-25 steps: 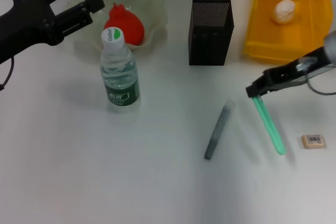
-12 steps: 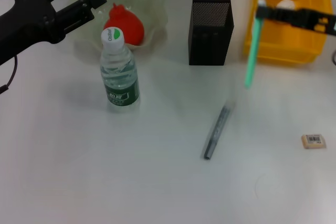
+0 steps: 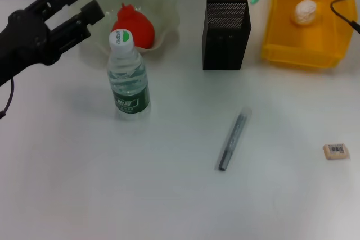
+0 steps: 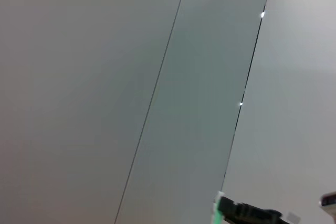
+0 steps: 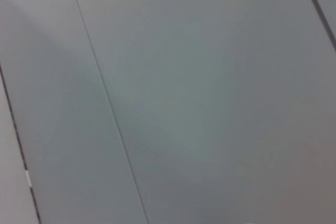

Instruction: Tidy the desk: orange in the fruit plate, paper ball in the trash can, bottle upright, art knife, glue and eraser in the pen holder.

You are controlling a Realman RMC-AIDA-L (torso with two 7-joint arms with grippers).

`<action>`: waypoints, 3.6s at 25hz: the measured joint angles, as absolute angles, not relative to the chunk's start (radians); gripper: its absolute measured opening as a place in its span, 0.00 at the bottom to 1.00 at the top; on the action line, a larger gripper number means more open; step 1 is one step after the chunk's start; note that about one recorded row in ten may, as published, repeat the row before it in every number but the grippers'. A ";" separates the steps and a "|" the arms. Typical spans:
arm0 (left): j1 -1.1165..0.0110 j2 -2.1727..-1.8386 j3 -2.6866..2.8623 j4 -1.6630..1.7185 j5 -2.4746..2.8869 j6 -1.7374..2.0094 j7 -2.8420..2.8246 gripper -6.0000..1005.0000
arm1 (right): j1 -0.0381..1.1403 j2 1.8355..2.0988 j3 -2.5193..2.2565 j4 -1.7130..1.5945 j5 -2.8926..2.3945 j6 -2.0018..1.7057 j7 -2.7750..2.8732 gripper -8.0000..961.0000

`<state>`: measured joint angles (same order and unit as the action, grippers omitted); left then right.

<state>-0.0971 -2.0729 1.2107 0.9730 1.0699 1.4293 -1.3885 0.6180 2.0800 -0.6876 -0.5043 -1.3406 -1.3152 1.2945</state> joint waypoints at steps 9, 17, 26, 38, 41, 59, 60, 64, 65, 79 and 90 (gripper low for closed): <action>-0.087 -2.072 1.206 0.924 1.061 1.473 -1.356 0.74 | 0.719 2.079 -0.758 -0.440 -1.341 -1.141 1.226 0.19; -0.086 -2.069 1.184 0.892 1.061 1.511 -1.336 0.74 | 0.764 2.081 -0.807 -0.374 -1.337 -1.059 1.181 0.19; -0.086 -2.070 1.170 0.881 1.061 1.524 -1.336 0.74 | 0.772 2.081 -0.808 -0.342 -1.336 -1.038 1.154 0.20; -0.108 -2.073 1.169 0.874 1.061 1.518 -1.338 0.74 | 0.720 2.082 -0.808 -0.359 -1.333 -1.100 1.181 0.38; -0.119 -2.073 1.169 0.874 1.062 1.517 -1.341 0.74 | 0.667 2.080 -0.834 -0.448 -1.345 -1.184 1.278 0.41; -0.151 -2.071 1.169 0.874 1.062 1.521 -1.348 0.74 | 0.464 2.079 -0.736 -1.396 -1.623 -1.667 2.238 0.42; -0.151 -2.071 1.169 0.874 1.062 1.521 -1.348 0.74 | 0.464 2.079 -0.736 -1.396 -1.623 -1.667 2.238 0.42; -0.150 -2.071 1.169 0.874 1.062 1.521 -1.348 0.74 | 0.499 2.071 -0.724 -1.556 -1.643 -1.699 2.427 0.42; -0.150 -2.070 1.169 0.874 1.062 1.523 -1.356 0.74 | 0.514 2.068 -0.731 -1.597 -1.672 -1.710 2.484 0.42; -0.148 -2.069 1.169 0.871 1.068 1.517 -1.362 0.74 | 0.706 2.080 -1.135 -1.668 -2.515 -1.841 2.871 0.41; -0.152 -2.069 1.169 0.845 1.069 1.516 -1.352 0.74 | 0.773 2.083 -1.340 -1.302 -2.641 -1.680 2.898 0.42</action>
